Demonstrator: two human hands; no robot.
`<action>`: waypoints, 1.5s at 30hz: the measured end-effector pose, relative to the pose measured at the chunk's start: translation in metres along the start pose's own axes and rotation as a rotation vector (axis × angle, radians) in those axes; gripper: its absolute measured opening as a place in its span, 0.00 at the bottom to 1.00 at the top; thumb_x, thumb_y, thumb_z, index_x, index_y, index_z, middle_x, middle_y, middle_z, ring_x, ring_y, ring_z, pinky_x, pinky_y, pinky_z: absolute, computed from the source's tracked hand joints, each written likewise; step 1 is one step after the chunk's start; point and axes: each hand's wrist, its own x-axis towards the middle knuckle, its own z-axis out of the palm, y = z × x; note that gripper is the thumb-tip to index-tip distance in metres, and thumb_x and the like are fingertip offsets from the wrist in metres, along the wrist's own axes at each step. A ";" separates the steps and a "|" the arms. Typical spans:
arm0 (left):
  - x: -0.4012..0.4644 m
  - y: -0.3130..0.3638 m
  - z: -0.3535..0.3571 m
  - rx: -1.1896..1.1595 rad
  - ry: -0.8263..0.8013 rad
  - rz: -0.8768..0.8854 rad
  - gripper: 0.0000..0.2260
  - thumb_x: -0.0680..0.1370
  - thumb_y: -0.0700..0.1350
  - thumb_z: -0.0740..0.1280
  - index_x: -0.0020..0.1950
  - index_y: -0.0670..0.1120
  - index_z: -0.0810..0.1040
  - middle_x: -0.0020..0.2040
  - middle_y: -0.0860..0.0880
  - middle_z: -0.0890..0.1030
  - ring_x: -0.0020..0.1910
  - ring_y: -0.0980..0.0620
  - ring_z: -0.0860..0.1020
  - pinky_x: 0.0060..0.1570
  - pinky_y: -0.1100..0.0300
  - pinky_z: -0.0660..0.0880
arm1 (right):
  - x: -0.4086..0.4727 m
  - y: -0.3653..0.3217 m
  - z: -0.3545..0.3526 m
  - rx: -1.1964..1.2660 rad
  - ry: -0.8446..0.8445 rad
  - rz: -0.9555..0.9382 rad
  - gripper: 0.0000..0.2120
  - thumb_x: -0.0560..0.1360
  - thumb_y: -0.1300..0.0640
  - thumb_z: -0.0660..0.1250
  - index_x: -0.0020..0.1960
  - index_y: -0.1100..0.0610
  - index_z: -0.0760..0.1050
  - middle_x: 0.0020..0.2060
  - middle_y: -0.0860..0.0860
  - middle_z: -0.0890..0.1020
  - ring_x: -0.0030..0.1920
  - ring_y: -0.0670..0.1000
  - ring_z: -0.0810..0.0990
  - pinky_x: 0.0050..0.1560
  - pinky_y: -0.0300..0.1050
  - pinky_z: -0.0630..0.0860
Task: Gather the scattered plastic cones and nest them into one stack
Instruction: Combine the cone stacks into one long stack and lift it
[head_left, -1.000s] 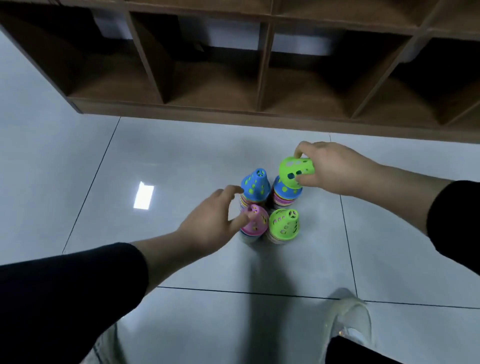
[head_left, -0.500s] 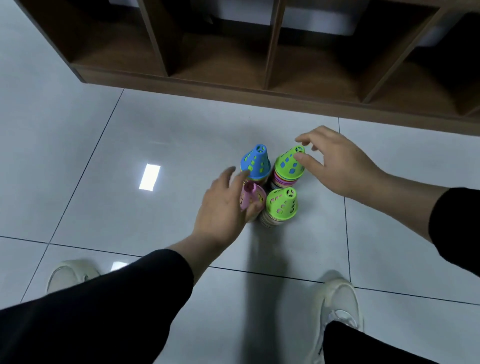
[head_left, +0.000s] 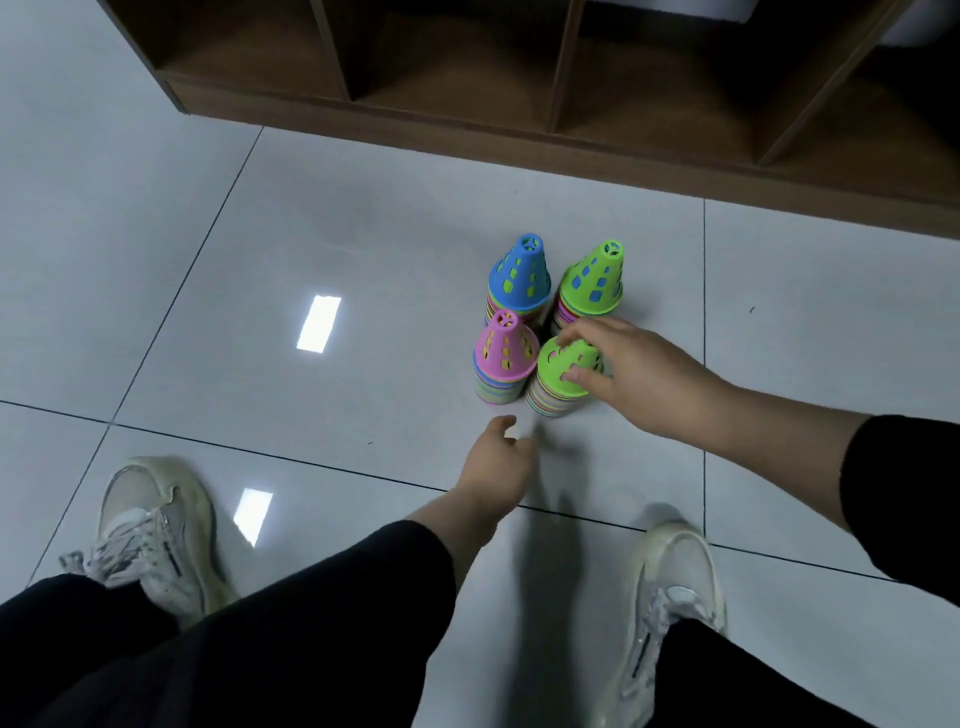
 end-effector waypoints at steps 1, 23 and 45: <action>0.007 0.001 0.002 -0.048 0.004 -0.016 0.24 0.79 0.44 0.62 0.75 0.47 0.64 0.47 0.48 0.79 0.41 0.49 0.76 0.45 0.54 0.77 | 0.000 0.003 0.002 -0.011 0.012 0.010 0.14 0.78 0.55 0.68 0.63 0.50 0.73 0.60 0.47 0.76 0.55 0.51 0.75 0.55 0.46 0.71; 0.034 0.010 0.048 -0.665 0.028 -0.145 0.05 0.78 0.39 0.61 0.47 0.46 0.76 0.43 0.47 0.77 0.47 0.49 0.76 0.51 0.52 0.73 | -0.054 0.057 0.001 0.408 0.066 0.148 0.14 0.77 0.55 0.68 0.58 0.40 0.70 0.54 0.53 0.78 0.42 0.61 0.78 0.42 0.56 0.77; -0.094 0.080 0.008 -0.756 0.128 0.280 0.16 0.73 0.38 0.60 0.52 0.51 0.84 0.50 0.51 0.83 0.54 0.53 0.79 0.59 0.53 0.76 | -0.057 -0.051 -0.120 0.598 0.281 -0.088 0.19 0.76 0.69 0.68 0.57 0.47 0.74 0.59 0.48 0.82 0.59 0.53 0.81 0.59 0.58 0.79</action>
